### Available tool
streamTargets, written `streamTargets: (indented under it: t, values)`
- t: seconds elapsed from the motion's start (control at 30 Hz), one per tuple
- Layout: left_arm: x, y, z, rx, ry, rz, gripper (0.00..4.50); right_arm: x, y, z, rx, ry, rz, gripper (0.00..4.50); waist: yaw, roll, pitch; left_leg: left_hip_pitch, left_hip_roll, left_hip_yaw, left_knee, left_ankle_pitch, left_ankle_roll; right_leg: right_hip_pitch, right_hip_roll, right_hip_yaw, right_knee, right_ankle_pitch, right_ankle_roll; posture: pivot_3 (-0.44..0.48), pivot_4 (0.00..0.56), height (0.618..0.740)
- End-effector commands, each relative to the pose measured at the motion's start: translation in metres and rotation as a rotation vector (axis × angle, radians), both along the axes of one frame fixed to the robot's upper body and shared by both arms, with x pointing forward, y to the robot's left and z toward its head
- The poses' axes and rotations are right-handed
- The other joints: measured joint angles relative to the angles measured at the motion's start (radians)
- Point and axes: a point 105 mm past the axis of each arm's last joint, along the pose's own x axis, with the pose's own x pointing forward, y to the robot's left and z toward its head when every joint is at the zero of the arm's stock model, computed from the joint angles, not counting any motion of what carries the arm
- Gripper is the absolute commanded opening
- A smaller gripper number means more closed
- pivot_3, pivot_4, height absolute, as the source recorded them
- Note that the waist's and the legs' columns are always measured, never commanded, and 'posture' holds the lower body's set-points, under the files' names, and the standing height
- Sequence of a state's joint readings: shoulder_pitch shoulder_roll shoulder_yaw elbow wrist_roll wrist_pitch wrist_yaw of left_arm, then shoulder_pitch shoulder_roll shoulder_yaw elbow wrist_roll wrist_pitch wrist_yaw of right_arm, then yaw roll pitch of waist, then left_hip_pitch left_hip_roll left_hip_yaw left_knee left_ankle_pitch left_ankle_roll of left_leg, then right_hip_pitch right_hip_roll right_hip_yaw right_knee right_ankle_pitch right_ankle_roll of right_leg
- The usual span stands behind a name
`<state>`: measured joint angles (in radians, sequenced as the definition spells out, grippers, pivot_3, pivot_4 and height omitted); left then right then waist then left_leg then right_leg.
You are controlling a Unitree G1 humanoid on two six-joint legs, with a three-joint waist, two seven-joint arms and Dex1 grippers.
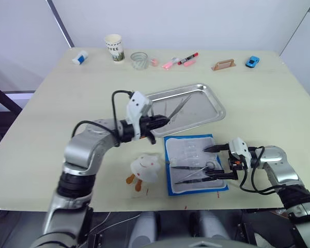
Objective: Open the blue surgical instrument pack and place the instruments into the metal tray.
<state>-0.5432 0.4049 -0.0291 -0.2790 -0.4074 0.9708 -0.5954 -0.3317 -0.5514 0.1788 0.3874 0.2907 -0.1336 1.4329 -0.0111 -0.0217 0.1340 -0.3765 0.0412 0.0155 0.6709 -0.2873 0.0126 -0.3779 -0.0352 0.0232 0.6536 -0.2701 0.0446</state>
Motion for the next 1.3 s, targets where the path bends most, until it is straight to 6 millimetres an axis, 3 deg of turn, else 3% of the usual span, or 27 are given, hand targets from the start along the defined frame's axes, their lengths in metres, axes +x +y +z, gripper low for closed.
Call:
streamTargets:
  t: [0.03,0.2,0.4,0.7,1.3]
  values:
    - [0.016,-0.004,0.004,0.007,-0.013,0.133,0.03,-0.008,-0.004,-0.019,-0.060,0.079,-0.002,4.50,-0.003,0.000,0.000,0.000,0.000,0.000,0.000,0.000,0.000,0.000,0.000,0.000,0.000,0.000,0.000,0.000,0.150,0.740]
    - [0.038,-0.031,-0.014,0.007,0.038,0.289,0.03,-0.007,-0.004,-0.017,-0.054,0.081,-0.009,4.50,0.001,0.000,0.000,0.000,-0.001,0.000,0.000,0.000,0.000,0.000,-0.001,0.000,0.000,0.000,0.000,0.000,0.150,0.740]
    - [0.047,-0.059,-0.032,0.011,0.094,0.387,0.03,-0.009,-0.005,-0.018,-0.061,0.084,-0.008,4.50,0.001,0.000,0.000,0.000,-0.001,0.000,0.000,0.000,-0.001,0.000,-0.001,0.000,0.000,0.000,0.000,0.000,0.150,0.740]
    - [0.064,-0.091,-0.038,-0.019,0.145,0.484,0.03,-0.012,-0.004,-0.018,-0.055,0.089,-0.013,4.50,0.001,0.000,0.000,-0.001,-0.002,0.000,0.000,0.000,-0.001,0.000,-0.001,0.000,-0.001,0.000,0.000,0.000,0.150,0.740]
    - [0.064,-0.101,-0.036,-0.024,0.144,0.452,0.03,-0.010,-0.002,-0.017,-0.052,0.084,-0.020,4.50,0.001,0.000,0.000,-0.001,-0.002,0.000,0.000,0.002,-0.003,0.000,-0.001,-0.001,-0.001,0.000,0.000,0.000,0.150,0.740]
